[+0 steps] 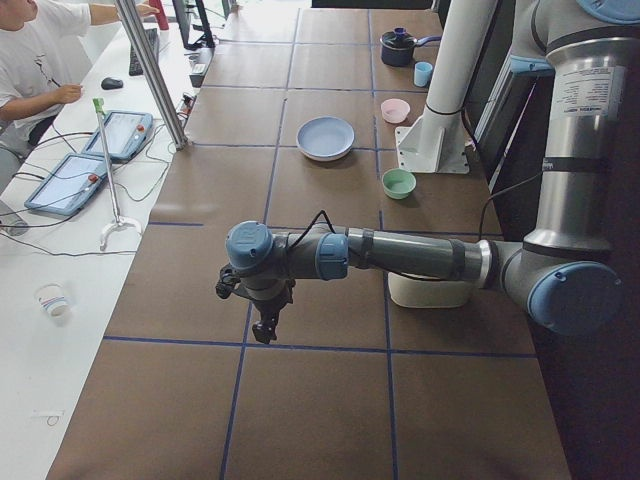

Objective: Stack three plates with pink and blue

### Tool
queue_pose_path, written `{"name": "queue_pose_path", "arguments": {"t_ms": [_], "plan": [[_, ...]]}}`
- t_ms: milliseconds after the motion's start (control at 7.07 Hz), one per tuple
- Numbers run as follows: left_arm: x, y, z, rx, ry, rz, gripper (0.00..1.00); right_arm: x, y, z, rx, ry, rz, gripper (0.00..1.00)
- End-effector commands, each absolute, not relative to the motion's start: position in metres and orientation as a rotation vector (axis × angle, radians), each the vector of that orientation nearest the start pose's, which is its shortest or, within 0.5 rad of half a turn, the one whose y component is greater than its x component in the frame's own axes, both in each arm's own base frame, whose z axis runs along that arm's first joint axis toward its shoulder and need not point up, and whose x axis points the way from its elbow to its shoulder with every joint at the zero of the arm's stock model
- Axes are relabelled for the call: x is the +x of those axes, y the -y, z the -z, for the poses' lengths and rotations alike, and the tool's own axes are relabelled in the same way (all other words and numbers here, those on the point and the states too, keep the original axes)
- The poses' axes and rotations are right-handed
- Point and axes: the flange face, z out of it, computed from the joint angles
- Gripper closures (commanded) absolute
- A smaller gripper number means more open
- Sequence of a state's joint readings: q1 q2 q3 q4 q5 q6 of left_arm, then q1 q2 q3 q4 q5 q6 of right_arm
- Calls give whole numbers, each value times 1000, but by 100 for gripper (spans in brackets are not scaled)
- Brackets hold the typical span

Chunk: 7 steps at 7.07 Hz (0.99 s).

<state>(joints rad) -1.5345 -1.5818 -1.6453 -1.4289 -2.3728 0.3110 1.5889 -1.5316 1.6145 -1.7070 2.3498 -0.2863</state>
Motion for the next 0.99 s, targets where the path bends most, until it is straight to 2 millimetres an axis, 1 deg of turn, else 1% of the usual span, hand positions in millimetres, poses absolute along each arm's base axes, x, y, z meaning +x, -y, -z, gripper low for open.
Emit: {"name": "queue_pose_path", "arguments": {"t_ms": [0,142,283,425,566,849], "plan": [[-44,491,-633,41,-812,-295,0,74,501,-636,64,765,234,0],[-45,491,-633,18,-811,-237,0,74,498,-639,61,768,229,0],[-46,490,-624,6,-809,-173,0,74,496,-643,51,771,219,0],[-47,481,-639,-35,-812,-133,0,73,491,-647,41,776,210,0],[-48,478,-640,-67,-806,-45,0,73,491,-648,38,775,206,0],[-53,479,-635,-55,-802,-20,0,73,490,-651,29,776,203,0]]}}
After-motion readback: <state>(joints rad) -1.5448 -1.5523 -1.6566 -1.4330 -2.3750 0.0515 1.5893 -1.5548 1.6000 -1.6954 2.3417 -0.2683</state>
